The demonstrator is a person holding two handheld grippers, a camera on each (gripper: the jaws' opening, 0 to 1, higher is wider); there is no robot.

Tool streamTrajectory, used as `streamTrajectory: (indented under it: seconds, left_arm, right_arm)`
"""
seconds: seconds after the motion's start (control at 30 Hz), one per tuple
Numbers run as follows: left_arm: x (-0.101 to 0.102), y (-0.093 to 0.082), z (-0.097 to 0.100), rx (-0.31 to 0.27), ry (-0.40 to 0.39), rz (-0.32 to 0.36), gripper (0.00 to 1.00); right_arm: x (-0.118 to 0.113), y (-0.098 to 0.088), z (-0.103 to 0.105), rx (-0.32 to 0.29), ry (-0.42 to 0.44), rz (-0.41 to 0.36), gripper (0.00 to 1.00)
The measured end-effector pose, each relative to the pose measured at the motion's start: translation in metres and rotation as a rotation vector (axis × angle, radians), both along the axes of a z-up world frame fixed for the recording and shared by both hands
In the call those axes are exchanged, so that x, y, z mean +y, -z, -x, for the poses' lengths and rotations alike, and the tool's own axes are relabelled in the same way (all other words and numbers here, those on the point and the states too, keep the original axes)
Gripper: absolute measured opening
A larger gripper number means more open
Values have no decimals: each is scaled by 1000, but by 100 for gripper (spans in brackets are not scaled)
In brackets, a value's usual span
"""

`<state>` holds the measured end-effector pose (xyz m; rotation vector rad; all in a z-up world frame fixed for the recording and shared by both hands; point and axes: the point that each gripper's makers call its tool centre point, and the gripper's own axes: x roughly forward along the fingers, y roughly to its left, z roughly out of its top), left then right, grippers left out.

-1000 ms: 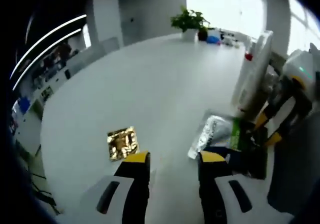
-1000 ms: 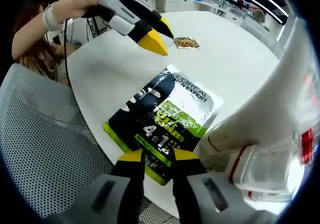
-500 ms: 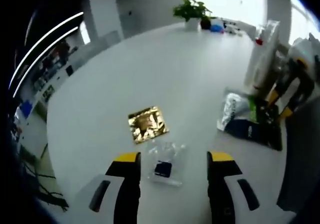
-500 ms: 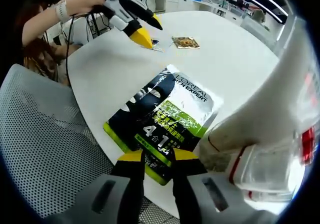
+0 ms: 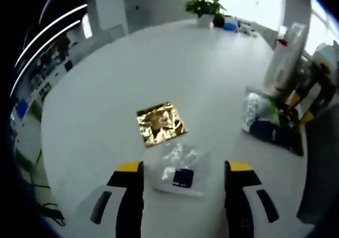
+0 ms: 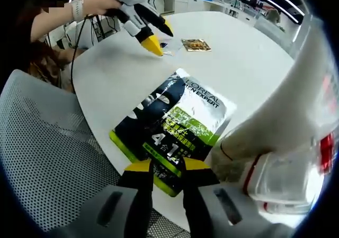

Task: Arrange the skincare products in the storage area until every visible bottle or jar stands upright without overlapping.

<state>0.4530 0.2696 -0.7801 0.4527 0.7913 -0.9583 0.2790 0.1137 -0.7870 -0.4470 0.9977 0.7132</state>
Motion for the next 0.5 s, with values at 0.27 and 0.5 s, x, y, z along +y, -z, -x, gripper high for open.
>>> streamTrajectory:
  seconds: [0.27,0.5]
  left_arm:
    - [0,5,-4,26,5,-3,52]
    - [2,3,-1,27,-6,-14,45]
  right_arm:
    - [0,0,0,2,3,-4,21]
    - [0,0,0,2,2,-5,21]
